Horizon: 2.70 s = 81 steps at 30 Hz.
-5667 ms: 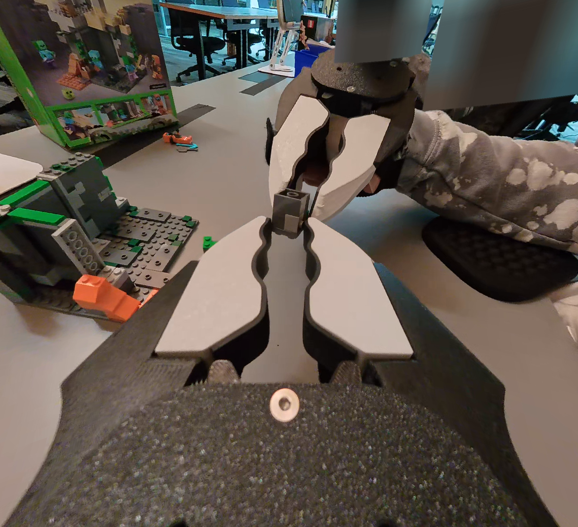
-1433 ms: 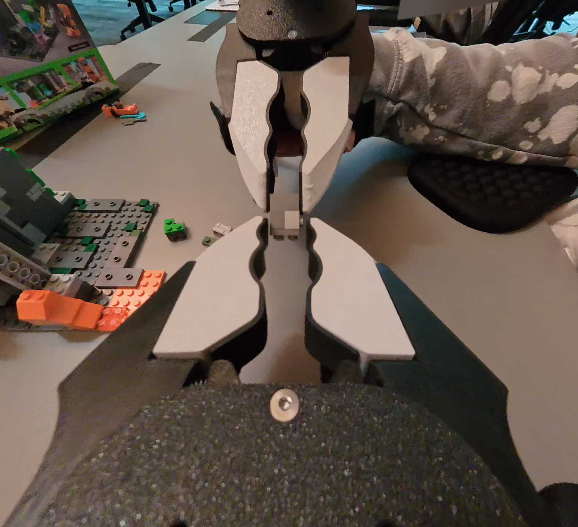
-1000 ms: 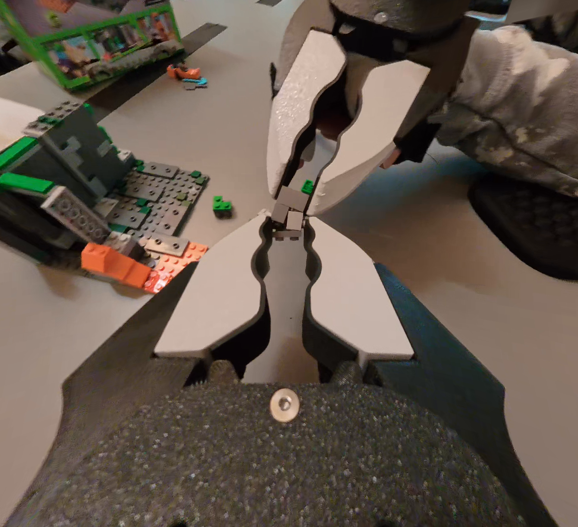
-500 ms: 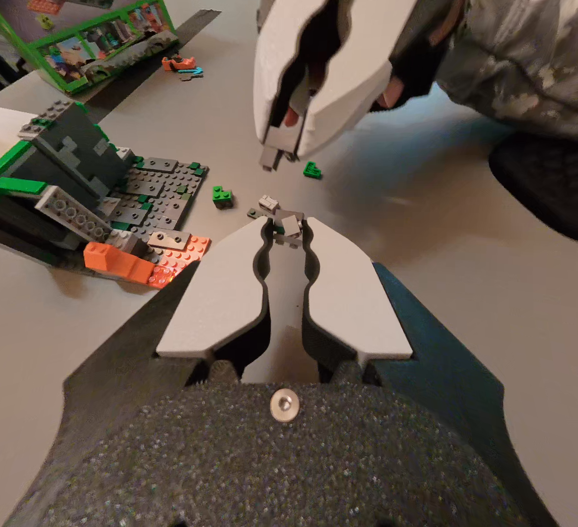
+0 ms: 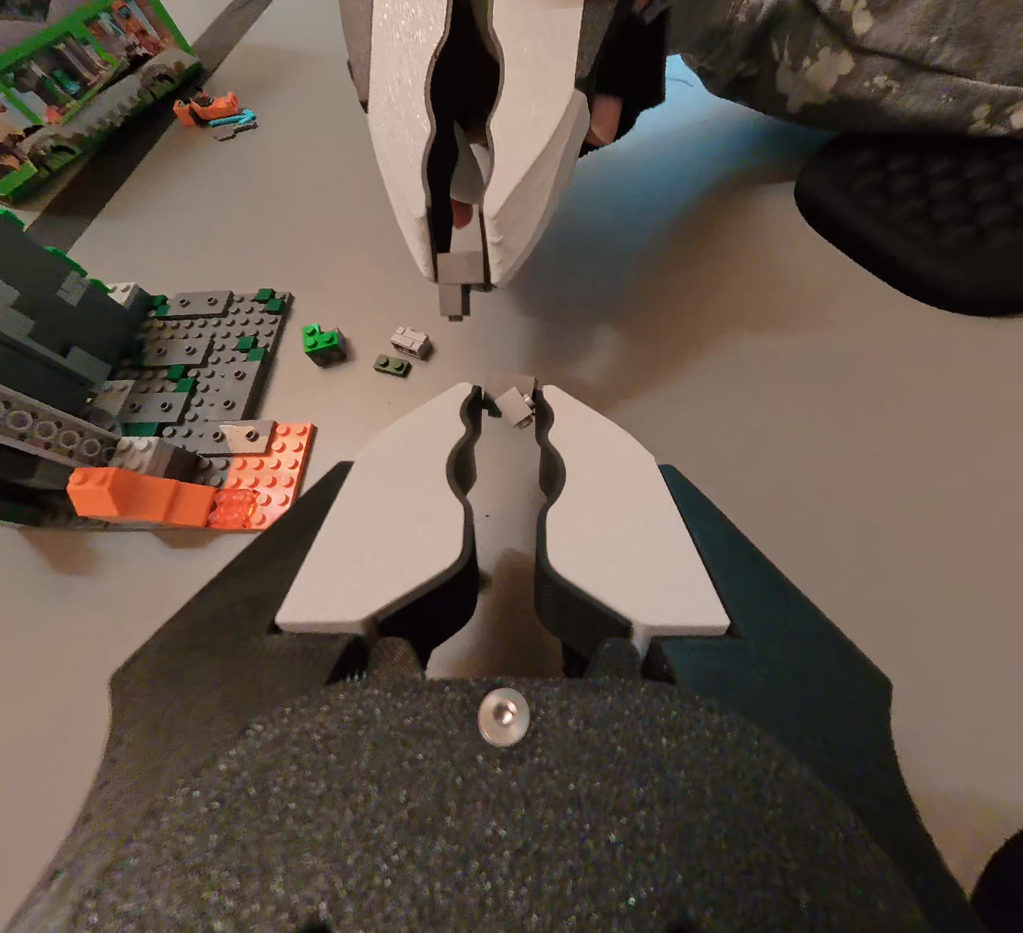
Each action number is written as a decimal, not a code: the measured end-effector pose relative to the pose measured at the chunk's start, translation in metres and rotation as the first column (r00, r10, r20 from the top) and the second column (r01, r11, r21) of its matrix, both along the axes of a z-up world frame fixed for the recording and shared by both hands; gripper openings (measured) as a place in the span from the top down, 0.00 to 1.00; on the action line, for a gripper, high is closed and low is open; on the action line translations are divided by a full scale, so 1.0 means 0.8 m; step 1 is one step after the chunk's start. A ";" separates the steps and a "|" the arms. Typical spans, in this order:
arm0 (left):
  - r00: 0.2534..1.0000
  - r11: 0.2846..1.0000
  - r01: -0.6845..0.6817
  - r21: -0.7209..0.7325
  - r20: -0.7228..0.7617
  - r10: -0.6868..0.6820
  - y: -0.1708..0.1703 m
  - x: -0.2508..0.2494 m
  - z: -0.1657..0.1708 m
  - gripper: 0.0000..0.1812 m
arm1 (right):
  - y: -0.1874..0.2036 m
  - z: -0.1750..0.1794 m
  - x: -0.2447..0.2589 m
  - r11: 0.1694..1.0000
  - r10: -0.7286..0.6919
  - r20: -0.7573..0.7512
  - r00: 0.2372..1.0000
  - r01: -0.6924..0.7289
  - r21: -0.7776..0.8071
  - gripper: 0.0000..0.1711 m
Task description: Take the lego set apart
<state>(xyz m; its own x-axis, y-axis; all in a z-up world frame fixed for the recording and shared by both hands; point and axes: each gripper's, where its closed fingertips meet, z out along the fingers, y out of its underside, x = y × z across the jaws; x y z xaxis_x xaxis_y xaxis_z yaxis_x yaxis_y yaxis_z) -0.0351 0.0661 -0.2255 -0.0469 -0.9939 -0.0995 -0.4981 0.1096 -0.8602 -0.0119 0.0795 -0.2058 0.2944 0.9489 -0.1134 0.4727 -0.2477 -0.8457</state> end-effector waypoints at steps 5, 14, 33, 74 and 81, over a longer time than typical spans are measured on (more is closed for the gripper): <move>0.999 1.000 -0.004 -0.003 -0.050 0.003 0.002 -0.005 -0.013 0.90 | -0.004 -0.025 -0.001 0.999 0.019 0.072 0.997 -0.015 -0.051 0.90; 0.999 0.999 -0.036 -0.013 -0.034 0.035 0.012 -0.012 -0.008 0.86 | -0.009 -0.031 -0.005 0.997 0.040 0.088 0.995 -0.034 -0.067 0.90; 0.972 0.987 0.091 -0.130 0.228 -0.059 -0.019 0.002 0.051 0.87 | -0.040 0.035 -0.037 0.978 0.180 -0.242 0.953 -0.200 -0.061 0.90; 0.973 0.973 -0.230 0.015 0.011 0.230 0.063 -0.034 0.007 0.91 | -0.002 -0.046 -0.020 0.997 -0.011 0.326 0.945 -0.016 0.080 0.82; 0.979 0.979 -0.204 0.016 -0.009 0.204 0.058 -0.034 0.001 0.92 | -0.007 -0.075 -0.039 0.998 -0.004 0.449 0.894 -0.023 0.055 0.84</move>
